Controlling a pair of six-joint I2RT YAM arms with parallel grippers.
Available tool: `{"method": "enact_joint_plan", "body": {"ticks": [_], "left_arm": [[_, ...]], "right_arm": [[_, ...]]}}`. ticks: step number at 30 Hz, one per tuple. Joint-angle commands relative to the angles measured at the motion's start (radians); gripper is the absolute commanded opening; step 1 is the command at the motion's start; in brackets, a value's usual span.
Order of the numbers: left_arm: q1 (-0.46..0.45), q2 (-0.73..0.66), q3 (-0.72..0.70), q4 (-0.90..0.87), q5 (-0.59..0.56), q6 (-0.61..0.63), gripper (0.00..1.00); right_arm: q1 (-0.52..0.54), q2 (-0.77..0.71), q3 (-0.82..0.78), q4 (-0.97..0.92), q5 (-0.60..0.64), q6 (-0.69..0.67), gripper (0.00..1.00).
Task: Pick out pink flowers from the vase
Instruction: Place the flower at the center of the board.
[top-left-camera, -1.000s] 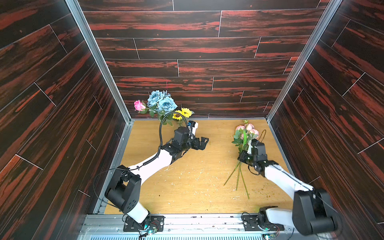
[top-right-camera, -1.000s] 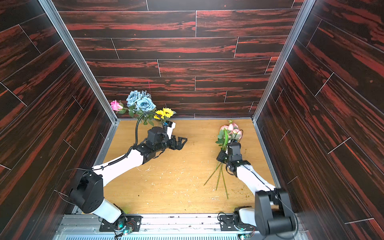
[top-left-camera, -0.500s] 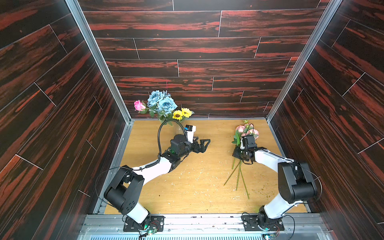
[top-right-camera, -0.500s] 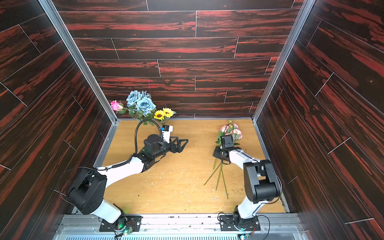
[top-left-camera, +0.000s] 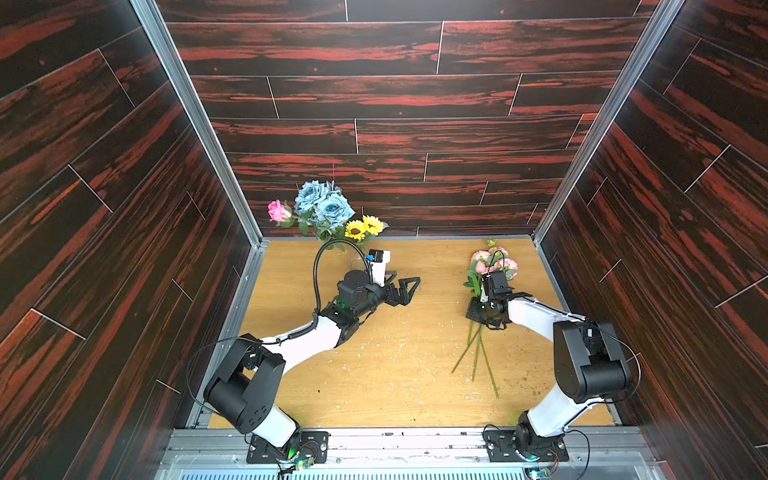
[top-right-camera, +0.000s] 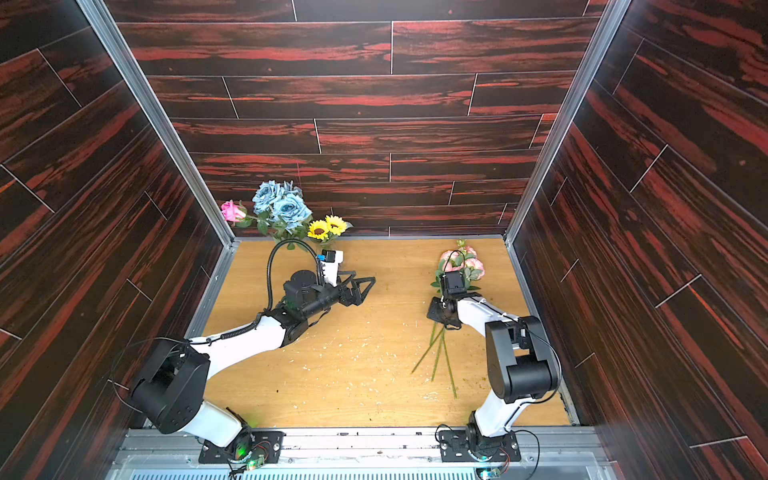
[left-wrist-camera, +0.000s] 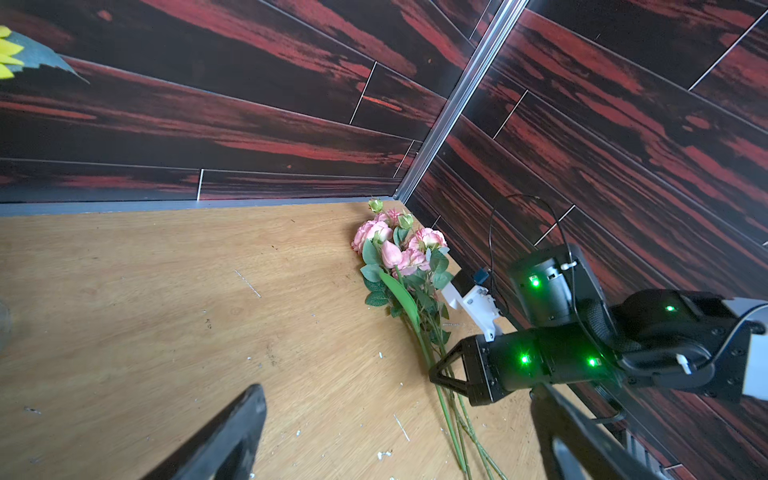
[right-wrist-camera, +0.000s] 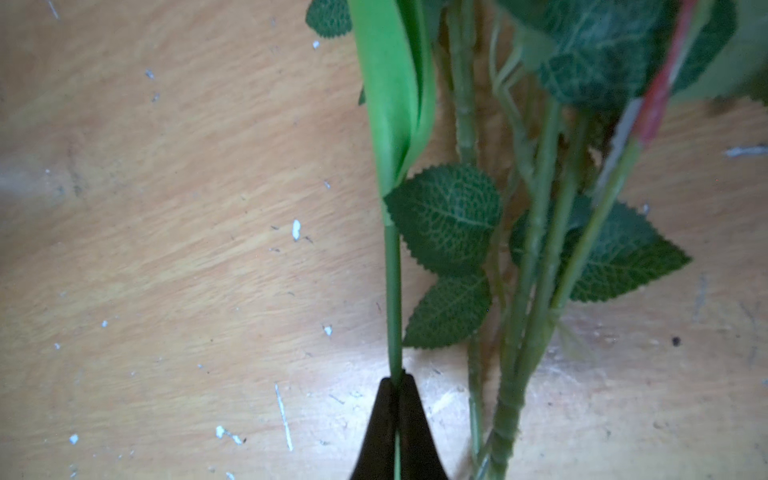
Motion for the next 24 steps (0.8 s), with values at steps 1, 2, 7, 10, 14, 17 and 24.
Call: {"method": "enact_joint_plan", "body": {"ticks": [1,2,7,10,14,17,24], "left_arm": [[-0.006,-0.033,0.003,-0.011,-0.036,0.0,1.0],[-0.007,-0.034,0.004,-0.028,-0.047,-0.005,1.0],[-0.019,-0.039,-0.005,-0.111,-0.081,-0.031,1.0],[-0.029,-0.041,-0.018,-0.18,-0.12,-0.041,1.0],[-0.03,-0.069,-0.057,-0.264,-0.168,-0.051,1.0],[-0.032,-0.115,-0.103,-0.326,-0.205,-0.046,1.0],[-0.033,-0.292,-0.246,-0.482,-0.391,-0.079,1.0]], "right_arm": [[0.003,-0.045,-0.015,-0.029,-0.009,-0.014,0.08],[0.003,-0.052,-0.017,-0.027,-0.007,-0.015,0.08],[0.003,-0.077,-0.02,-0.027,0.004,-0.016,0.23],[0.003,-0.086,-0.02,-0.031,0.013,-0.009,0.33],[0.005,-0.121,-0.045,-0.005,0.008,0.003,0.44],[0.006,-0.165,-0.072,0.009,0.018,0.004,0.52],[0.038,-0.297,-0.163,0.112,0.013,0.013,0.56]]}}
